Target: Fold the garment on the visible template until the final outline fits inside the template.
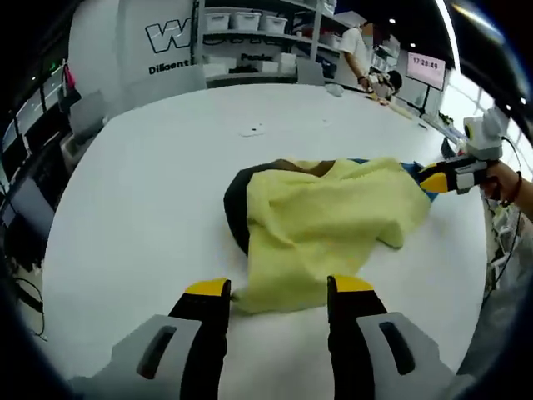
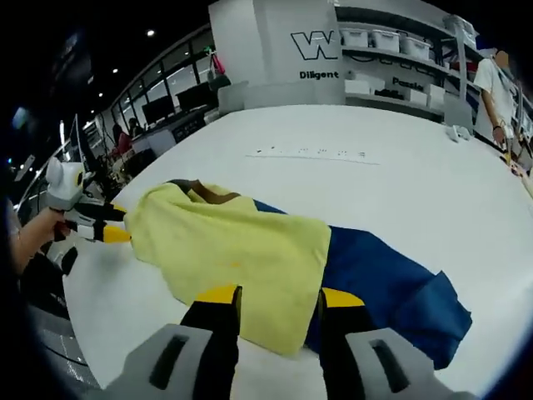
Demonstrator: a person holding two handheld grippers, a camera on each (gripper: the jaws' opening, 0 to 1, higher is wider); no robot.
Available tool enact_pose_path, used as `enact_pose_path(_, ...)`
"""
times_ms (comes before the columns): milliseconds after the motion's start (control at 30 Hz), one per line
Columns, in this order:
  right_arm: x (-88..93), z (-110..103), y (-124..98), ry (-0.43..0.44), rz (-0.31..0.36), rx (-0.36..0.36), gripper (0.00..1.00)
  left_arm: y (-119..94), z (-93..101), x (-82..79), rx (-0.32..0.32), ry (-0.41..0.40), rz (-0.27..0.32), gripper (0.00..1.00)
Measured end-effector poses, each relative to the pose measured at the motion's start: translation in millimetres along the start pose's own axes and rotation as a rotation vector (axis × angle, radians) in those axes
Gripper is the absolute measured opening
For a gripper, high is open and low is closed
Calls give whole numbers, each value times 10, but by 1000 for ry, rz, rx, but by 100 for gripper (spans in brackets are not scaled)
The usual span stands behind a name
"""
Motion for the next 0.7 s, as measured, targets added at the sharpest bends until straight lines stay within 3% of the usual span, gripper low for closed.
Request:
enact_pose_path(67,108,-2,-6,2,-21,8,30,21,15,32,3,-46,-7,51)
enact_pose_path(200,292,11,-5,-2,-51,54,24,75,64,117,6,-45,-36,50)
enact_pose_path(400,338,71,15,24,-60,91,13,116,110,145,6,-27,-48,33)
enact_pose_path(600,319,115,-6,12,-56,113,1,135,132,154,7,-22,-48,23)
enact_pose_path(700,300,130,-22,5,-47,118,0,124,156,150,9,-4,-47,14)
Point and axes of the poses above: the point that each gripper's makers call its tool centre point, and the gripper's own axes: y roughly forward along the fingers, z roughly to its right, x roughly out of its underside, the point moved 1 cm from there along -y, roughly backward along the fingers, and after that the axes turned 6 degrees about y, right-handed, at the moved point
